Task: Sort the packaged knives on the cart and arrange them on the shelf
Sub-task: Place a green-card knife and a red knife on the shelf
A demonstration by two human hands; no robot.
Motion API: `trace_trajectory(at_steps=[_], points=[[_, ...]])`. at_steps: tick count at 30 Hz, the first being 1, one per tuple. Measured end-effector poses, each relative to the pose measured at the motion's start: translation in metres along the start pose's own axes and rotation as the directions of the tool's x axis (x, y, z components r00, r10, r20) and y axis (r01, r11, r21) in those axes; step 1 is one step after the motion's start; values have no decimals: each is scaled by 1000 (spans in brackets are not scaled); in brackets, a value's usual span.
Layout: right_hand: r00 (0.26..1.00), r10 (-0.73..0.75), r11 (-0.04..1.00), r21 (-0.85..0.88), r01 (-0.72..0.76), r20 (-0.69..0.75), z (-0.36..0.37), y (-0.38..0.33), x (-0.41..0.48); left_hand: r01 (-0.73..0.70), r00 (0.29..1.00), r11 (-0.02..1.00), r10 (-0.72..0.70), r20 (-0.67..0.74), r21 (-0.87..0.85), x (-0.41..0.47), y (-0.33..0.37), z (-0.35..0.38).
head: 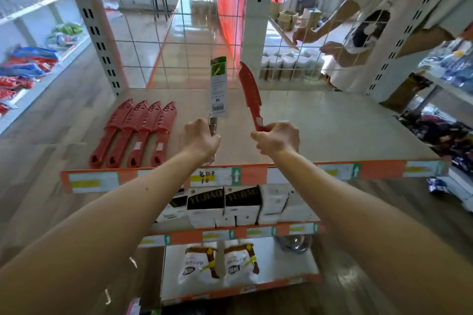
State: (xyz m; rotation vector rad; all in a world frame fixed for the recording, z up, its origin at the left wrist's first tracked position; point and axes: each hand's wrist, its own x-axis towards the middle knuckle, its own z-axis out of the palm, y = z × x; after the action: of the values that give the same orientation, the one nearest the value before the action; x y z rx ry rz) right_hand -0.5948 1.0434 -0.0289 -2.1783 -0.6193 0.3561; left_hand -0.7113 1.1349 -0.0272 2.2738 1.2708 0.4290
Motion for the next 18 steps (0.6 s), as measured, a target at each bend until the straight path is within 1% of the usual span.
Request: trace_trajectory(at_steps=[8, 12, 16, 18], points=[[999, 41, 999, 13, -41, -2, -3, 10, 20, -13, 1000, 999, 12, 16, 50, 9, 14, 18], [999, 46, 999, 26, -45, -19, -10, 10, 19, -35, 998, 995, 29, 64, 92, 9, 17, 19], [998, 55, 998, 41, -54, -18, -14, 11, 13, -50, 997, 992, 42, 70, 120, 8, 18, 14], [998, 61, 997, 50, -60, -16, -15, 11, 10, -52, 995, 990, 40, 94, 131, 5, 16, 13]])
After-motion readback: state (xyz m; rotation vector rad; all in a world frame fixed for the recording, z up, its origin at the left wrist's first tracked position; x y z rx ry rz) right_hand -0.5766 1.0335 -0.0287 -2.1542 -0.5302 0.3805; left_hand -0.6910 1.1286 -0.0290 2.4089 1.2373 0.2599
